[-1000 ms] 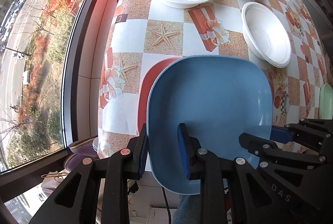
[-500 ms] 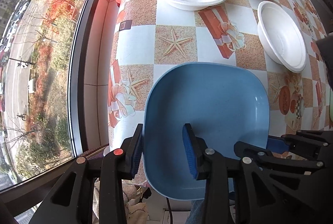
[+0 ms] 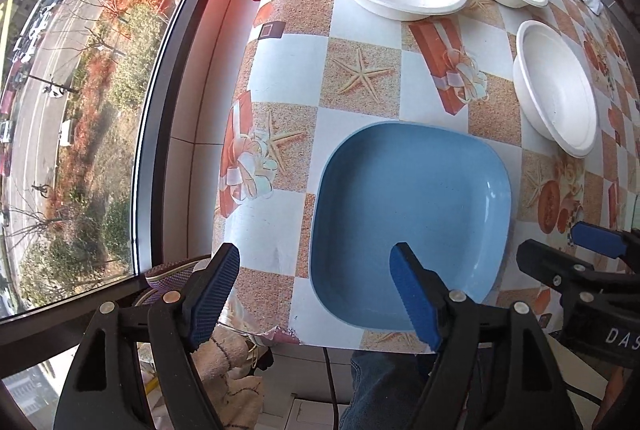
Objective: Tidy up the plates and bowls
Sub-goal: 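Lower the blue plate onto the pink plate and open the right gripper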
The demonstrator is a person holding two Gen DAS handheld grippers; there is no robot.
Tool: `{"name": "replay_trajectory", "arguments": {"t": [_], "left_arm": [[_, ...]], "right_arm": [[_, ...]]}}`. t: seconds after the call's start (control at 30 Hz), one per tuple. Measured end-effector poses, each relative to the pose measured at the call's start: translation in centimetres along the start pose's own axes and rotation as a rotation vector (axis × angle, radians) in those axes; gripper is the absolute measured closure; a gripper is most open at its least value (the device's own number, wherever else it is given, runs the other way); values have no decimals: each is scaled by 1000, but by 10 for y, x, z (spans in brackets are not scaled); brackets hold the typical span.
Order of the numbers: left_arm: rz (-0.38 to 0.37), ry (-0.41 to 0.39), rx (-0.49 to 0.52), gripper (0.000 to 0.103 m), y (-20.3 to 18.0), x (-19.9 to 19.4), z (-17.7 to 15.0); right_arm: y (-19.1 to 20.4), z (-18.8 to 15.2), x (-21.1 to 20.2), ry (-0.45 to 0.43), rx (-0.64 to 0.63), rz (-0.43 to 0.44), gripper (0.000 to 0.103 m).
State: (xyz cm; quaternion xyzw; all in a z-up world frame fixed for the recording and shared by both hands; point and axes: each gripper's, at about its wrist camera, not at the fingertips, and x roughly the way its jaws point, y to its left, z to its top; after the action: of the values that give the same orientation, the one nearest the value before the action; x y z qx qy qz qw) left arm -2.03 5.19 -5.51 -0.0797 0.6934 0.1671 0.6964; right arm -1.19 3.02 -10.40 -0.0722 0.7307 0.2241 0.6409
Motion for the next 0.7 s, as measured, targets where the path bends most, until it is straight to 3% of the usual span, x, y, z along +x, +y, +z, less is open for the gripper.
{"name": "replay_trajectory", "arguments": {"t": [0.2,0.7], "left_arm": [[13,-16,115,22,-29,-9,0],[-2,-30,231,22,-102,-30,4]], "right_arm": [[-11,-9,0,3,17,-21,18],[-80,-32,-17,-6,173,-24,18]]}}
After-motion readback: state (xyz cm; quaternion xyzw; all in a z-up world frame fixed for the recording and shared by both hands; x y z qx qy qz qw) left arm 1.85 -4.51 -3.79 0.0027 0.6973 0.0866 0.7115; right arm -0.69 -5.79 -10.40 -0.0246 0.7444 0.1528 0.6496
